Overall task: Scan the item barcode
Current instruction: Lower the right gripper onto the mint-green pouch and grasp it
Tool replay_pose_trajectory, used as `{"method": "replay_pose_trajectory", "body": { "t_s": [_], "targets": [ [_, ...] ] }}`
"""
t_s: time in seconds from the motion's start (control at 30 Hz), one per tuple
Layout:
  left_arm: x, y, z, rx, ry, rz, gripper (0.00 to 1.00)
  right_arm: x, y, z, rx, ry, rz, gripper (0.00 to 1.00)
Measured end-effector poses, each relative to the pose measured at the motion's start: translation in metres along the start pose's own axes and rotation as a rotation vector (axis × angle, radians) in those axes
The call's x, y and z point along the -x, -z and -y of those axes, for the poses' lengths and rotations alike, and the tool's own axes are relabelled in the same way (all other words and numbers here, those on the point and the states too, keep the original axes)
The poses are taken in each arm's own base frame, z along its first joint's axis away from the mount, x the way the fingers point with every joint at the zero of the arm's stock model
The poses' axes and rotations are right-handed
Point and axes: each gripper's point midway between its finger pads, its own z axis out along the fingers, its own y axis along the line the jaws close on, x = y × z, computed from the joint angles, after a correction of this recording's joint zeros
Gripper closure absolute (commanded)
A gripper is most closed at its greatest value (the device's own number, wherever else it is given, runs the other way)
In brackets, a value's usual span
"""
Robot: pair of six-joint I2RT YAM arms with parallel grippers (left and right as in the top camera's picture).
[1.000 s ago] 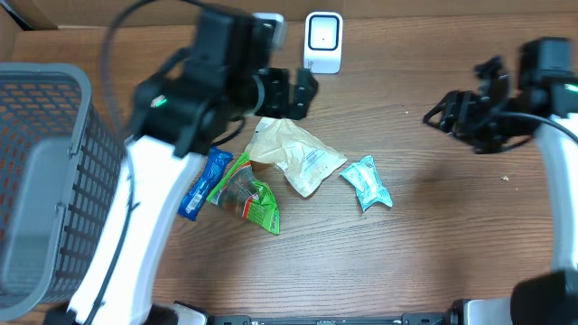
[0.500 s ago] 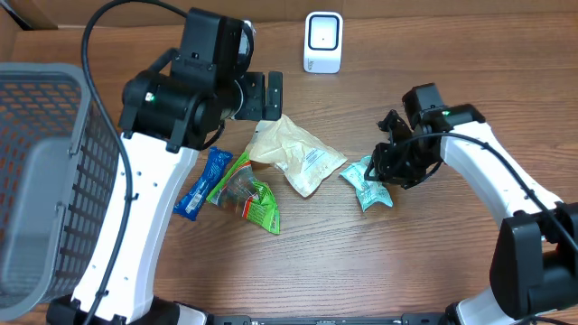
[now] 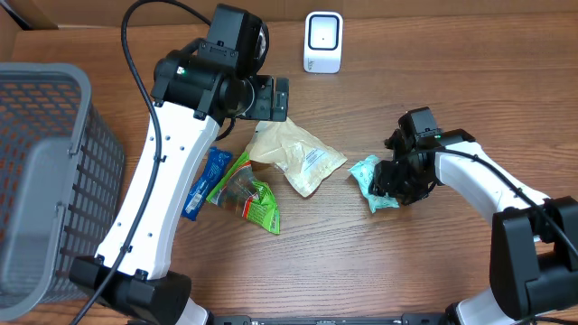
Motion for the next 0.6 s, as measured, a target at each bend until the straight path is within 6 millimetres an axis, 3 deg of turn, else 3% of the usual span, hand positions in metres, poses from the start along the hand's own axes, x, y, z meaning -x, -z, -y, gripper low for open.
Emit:
{"method": "replay_pose_trajectory", "body": {
  "t_s": [0.13, 0.2, 0.3, 0.4, 0.53, 0.6],
  "targets": [
    [-0.003, 0.000, -0.001, 0.004, -0.001, -0.015, 0.00, 0.025, 0.001, 0.025, -0.151, -0.045, 0.127, 0.31],
    [-0.004, -0.001, -0.001, 0.006, -0.001, -0.018, 0.00, 0.038, 0.004, 0.029, -0.175, -0.033, 0.185, 0.31],
    [-0.005, 0.000, -0.002, 0.008, -0.001, -0.020, 0.00, 0.039, 0.010, 0.026, -0.174, -0.017, 0.170, 0.31],
    [-0.005, 0.000, -0.002, 0.010, -0.001, -0.022, 0.00, 0.055, 0.043, 0.000, -0.090, -0.004, 0.166, 0.32],
    [-0.005, 0.000, -0.002, 0.010, -0.001, -0.022, 0.00, 0.064, 0.081, -0.042, 0.095, 0.014, 0.149, 0.43],
    [-0.005, 0.000, -0.002, 0.010, -0.001, -0.022, 0.00, 0.050, 0.072, -0.050, 0.143, 0.019, 0.094, 0.43]
  ]
}}
